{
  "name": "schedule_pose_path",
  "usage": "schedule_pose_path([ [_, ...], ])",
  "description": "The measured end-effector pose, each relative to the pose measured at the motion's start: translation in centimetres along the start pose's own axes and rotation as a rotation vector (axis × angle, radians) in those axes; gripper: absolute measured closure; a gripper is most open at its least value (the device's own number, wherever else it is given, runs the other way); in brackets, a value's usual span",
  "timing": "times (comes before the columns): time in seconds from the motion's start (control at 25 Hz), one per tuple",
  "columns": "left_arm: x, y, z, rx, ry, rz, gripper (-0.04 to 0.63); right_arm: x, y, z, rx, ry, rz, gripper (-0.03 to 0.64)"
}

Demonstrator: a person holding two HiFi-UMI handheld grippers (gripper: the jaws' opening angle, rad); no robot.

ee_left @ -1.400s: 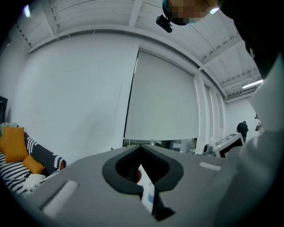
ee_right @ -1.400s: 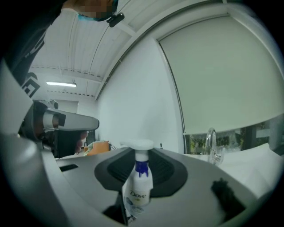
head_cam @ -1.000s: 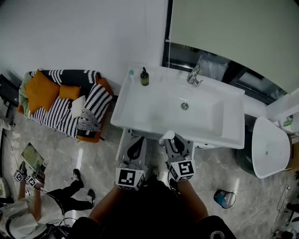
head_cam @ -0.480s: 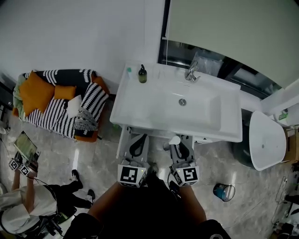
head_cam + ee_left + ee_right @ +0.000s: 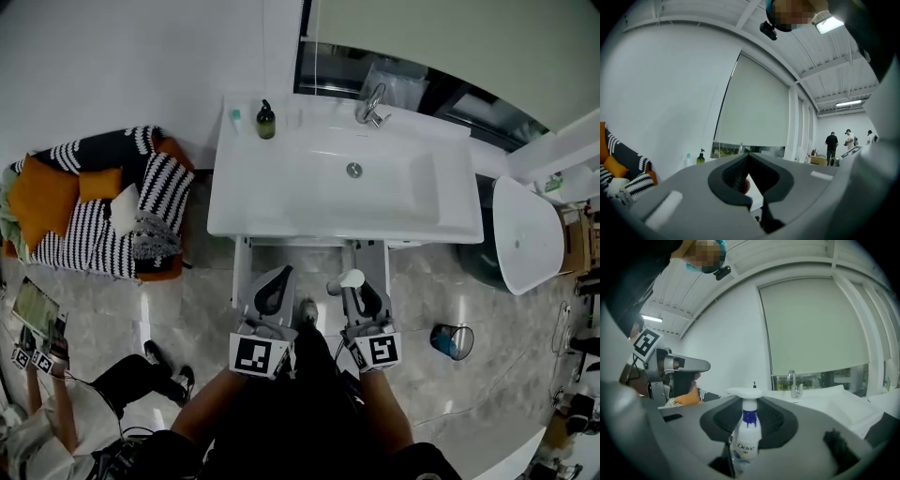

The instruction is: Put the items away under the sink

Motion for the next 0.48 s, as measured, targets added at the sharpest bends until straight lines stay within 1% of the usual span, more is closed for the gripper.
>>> schedule_pose_path([
  [0.12, 0.6, 0.1, -1.1, -0.034, 0.001, -0.035, 0.588, 0.0, -0.5, -0.2, 0.035, 0.013, -0.022, 0.509],
  [0.28, 1.2, 0.7, -3.1, -0.062, -0.01, -0.052, 0.588, 0.4, -0.3, -1.8, 0.008, 0.024, -0.057, 0.509],
  [0.48, 3.4, 1.0, -4.4, -0.083, 0.01, -0.099, 0.588, 1.1, -0.7, -2.5, 0.041, 0.011, -0.046, 0.509],
])
Point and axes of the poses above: the fingertips, and each gripper's own axes: y forward along the fingers, x to its right, z out of its top, the point moved 1 cm from there along -y, backward along the fingers, and after that the axes turned 11 degrees about -x, right-handed, at the moved point
